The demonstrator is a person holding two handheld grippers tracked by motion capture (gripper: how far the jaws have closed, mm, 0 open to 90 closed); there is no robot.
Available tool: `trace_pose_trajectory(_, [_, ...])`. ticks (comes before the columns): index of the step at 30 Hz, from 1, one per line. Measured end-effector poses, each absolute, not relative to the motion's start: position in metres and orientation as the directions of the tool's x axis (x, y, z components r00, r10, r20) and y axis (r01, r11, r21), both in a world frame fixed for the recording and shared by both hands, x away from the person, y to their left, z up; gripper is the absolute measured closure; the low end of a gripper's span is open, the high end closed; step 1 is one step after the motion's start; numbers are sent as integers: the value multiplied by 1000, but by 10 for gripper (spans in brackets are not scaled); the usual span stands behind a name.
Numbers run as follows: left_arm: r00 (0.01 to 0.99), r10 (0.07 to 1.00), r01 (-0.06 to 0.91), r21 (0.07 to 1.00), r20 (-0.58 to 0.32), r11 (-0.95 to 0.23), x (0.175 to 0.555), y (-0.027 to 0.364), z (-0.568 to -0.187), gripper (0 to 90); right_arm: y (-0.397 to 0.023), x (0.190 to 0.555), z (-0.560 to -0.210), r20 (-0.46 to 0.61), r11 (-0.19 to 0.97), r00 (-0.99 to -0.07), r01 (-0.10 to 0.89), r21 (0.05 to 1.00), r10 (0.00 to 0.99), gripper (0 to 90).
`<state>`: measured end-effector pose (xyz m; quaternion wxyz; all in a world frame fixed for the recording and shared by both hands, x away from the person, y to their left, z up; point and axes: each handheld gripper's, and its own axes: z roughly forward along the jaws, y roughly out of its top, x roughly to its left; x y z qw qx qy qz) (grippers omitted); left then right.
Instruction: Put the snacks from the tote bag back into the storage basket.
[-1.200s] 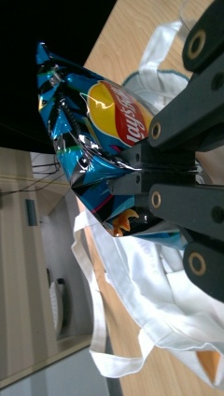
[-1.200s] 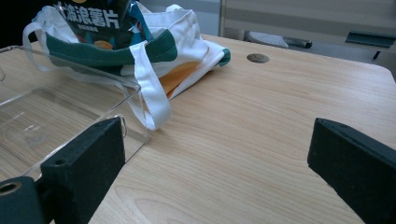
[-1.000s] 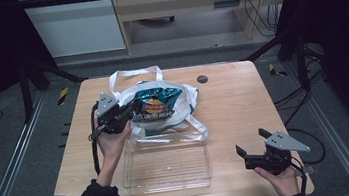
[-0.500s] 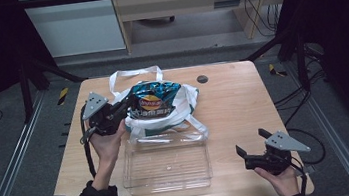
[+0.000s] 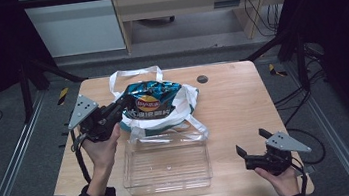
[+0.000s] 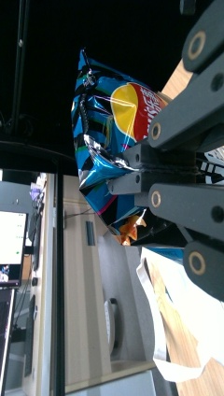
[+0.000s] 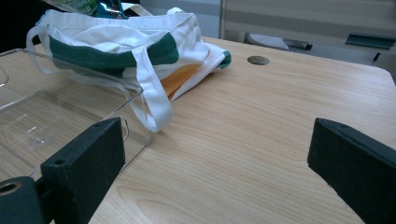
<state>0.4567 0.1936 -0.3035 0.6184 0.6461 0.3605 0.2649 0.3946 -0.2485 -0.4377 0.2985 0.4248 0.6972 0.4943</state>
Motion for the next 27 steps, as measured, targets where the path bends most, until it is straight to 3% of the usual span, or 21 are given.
trace_pose_trajectory(12, [637, 767, 118, 993, -81, 7, 421, 188, -296, 899, -249, 394, -437, 11, 145, -461, 302, 942, 888, 43])
trace_pose_trajectory(27, [649, 754, 160, 987, -97, -10, 384, 186, -311, 899, -249, 393, -437, 12, 141, -456, 299, 944, 890, 43])
